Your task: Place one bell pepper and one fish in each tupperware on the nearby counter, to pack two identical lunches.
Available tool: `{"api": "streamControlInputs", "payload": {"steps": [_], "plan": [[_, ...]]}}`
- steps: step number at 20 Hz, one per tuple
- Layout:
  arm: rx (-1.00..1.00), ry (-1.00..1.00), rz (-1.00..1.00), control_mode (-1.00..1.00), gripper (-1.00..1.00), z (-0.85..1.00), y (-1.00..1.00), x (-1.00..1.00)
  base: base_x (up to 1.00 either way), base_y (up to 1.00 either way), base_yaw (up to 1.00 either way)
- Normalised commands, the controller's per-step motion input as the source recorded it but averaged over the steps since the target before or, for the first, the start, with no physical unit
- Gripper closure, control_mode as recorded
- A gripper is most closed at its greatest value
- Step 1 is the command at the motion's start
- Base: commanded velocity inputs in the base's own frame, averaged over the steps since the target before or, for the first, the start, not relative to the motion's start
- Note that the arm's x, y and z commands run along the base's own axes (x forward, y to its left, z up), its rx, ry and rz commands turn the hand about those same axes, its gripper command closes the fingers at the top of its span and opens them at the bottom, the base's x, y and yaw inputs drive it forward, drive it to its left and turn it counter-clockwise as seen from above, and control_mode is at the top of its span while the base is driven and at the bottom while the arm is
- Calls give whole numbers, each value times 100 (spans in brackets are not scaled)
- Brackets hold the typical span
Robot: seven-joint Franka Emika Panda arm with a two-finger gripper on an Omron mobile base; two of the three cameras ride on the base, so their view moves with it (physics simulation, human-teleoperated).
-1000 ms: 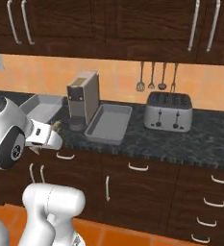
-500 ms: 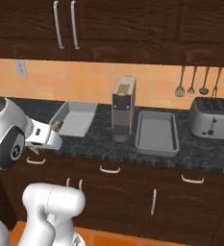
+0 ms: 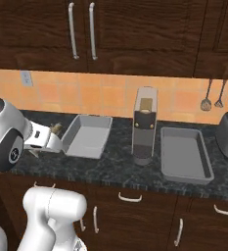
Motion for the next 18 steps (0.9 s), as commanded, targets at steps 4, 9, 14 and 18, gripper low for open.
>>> {"api": "streamControlInputs", "payload": {"steps": [4,9,14,18], "plan": [[0,0,0,100,100,0,0,0,52,0,0],[0,0,0,100,100,0,0,0,49,0,0],[0,0,0,100,100,0,0,0,41,0,0],[0,0,0,100,100,0,0,0,34,0,0]]}}
